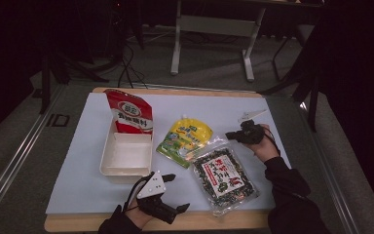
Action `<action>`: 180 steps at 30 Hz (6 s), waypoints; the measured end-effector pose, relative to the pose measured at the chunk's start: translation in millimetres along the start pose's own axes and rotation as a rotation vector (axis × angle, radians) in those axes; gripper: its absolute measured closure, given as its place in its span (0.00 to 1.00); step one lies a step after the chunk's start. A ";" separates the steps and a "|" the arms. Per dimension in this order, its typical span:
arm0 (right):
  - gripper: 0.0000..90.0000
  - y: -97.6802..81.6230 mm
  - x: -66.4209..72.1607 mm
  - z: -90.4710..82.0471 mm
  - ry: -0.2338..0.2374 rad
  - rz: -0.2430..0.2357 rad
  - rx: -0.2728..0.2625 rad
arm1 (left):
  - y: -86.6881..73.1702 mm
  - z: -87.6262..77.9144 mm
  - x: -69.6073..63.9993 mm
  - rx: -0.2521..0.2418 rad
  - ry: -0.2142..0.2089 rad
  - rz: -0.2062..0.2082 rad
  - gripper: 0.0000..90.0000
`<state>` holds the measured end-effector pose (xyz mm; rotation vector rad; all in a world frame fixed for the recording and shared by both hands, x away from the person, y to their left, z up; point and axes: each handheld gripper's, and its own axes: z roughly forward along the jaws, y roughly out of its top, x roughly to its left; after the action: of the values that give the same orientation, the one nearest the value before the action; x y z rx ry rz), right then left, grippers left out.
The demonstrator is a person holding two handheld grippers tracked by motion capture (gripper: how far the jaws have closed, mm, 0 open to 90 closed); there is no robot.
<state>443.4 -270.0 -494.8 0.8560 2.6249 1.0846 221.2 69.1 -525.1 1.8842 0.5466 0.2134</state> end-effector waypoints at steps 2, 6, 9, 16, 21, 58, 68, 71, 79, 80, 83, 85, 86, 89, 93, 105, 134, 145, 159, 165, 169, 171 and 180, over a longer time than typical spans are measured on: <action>1.00 1.6 2.2 -6.4 -0.002 -0.007 -0.015 | 0.4 1.3 0.5 0.002 0.000 -0.004 0.02; 1.00 3.6 5.2 -17.1 -0.016 -0.007 -0.047 | 1.0 3.2 2.7 0.004 -0.002 -0.013 0.02; 1.00 5.0 7.1 -25.7 -0.025 -0.009 -0.065 | 2.1 4.7 4.1 0.005 -0.008 -0.020 0.02; 1.00 7.5 15.6 -48.2 -0.044 -0.036 -0.123 | 4.1 8.7 5.2 0.009 -0.013 -0.021 0.02; 1.00 11.6 22.0 -63.8 -0.056 -0.053 -0.160 | 5.6 11.4 6.0 0.010 -0.018 -0.025 0.02; 1.00 49.4 105.2 -140.8 -0.029 -0.303 -0.339 | 20.3 71.4 39.4 0.006 -0.130 -0.143 0.19; 1.00 47.6 107.9 -150.2 -0.021 -0.296 -0.369 | 31.7 61.2 35.2 -0.107 -0.240 -0.141 0.58; 1.00 48.3 110.9 -152.2 -0.024 -0.303 -0.369 | 41.3 55.5 30.4 -0.127 -0.255 -0.126 0.70; 1.00 50.5 112.8 -167.4 -0.014 -0.292 -0.428 | 63.8 40.1 12.3 -0.110 -0.269 -0.116 0.83; 1.00 50.2 113.1 -169.1 -0.013 -0.292 -0.435 | 66.0 38.4 11.4 -0.105 -0.265 -0.113 0.83; 1.00 49.4 114.0 -171.4 -0.018 -0.293 -0.446 | 71.2 34.0 9.7 -0.092 -0.245 -0.117 0.84; 1.00 48.1 113.3 -172.2 -0.026 -0.284 -0.463 | 74.1 32.1 8.9 -0.083 -0.228 -0.113 0.85; 1.00 47.5 112.7 -172.4 -0.026 -0.280 -0.468 | 75.8 31.0 8.6 -0.078 -0.223 -0.112 0.85; 1.00 45.2 111.0 -173.3 -0.012 -0.260 -0.489 | 80.1 27.6 8.3 -0.066 -0.215 -0.105 0.86; 0.86 42.0 105.4 -174.5 0.004 -0.231 -0.515 | 86.6 22.6 9.6 -0.052 -0.197 -0.089 0.86; 0.63 16.3 92.0 -164.7 -0.015 -0.129 -0.512 | 105.2 -8.3 21.0 -0.085 -0.086 -0.050 0.87; 0.17 -33.1 88.4 -104.6 0.086 0.009 -0.433 | 135.2 -94.8 53.7 -0.163 0.123 -0.020 0.87; 0.17 -39.9 86.2 -95.6 0.088 0.021 -0.437 | 128.5 -139.6 73.9 -0.137 0.233 -0.041 0.87; 0.18 -42.2 83.5 -94.7 0.085 0.029 -0.435 | 106.3 -187.2 89.3 -0.050 0.309 -0.066 0.87; 0.18 -42.4 83.2 -94.4 0.084 0.032 -0.433 | 99.4 -195.4 97.7 0.005 0.316 -0.085 0.87; 0.18 -42.1 83.5 -93.9 0.087 0.035 -0.433 | 94.8 -193.0 102.8 0.017 0.307 -0.095 0.87; 0.18 -41.8 83.6 -93.6 0.088 0.036 -0.432 | 92.7 -189.8 106.1 0.026 0.300 -0.102 0.87; 0.18 -42.7 82.5 -93.0 0.092 0.038 -0.433 | 85.2 -177.3 119.2 0.061 0.298 -0.133 0.87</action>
<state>323.1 -302.3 -452.9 0.7734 2.3062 1.6528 277.9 248.9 -393.4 1.8784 0.8861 0.3975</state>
